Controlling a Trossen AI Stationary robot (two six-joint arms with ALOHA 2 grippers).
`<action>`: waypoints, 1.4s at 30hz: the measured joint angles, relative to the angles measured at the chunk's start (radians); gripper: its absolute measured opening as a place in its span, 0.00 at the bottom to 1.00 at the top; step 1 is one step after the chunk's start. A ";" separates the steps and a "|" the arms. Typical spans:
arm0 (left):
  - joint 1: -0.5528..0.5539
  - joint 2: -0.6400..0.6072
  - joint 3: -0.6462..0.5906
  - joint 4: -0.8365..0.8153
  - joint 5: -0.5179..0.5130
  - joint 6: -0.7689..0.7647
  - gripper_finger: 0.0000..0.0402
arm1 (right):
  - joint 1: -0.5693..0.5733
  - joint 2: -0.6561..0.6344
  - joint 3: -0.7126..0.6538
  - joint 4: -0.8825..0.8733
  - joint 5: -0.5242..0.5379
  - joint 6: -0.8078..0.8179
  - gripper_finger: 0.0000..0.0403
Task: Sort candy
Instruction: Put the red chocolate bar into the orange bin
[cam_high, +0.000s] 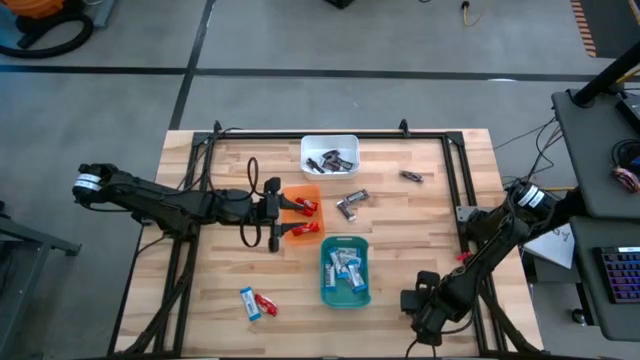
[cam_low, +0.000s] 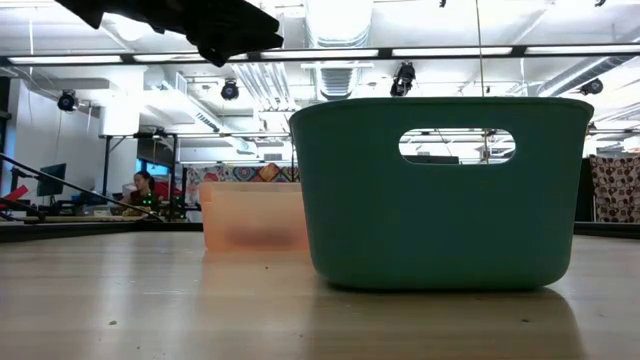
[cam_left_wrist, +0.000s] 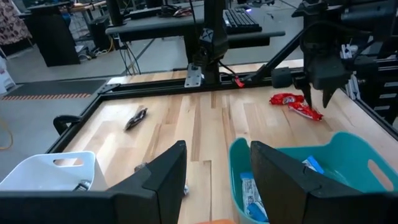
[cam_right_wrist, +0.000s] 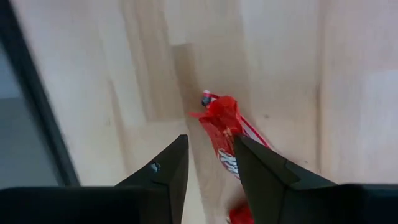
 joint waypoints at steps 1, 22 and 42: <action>0.000 0.000 0.000 0.000 0.000 0.000 0.40 | 0.000 0.000 0.000 -0.013 0.000 0.004 0.32; 0.000 0.097 0.006 -0.001 0.000 -0.002 0.40 | -0.002 -0.017 0.000 -0.102 -0.028 0.060 0.37; 0.000 0.108 0.029 -0.003 0.000 0.009 0.40 | -0.007 0.047 0.000 -0.124 0.035 0.018 0.30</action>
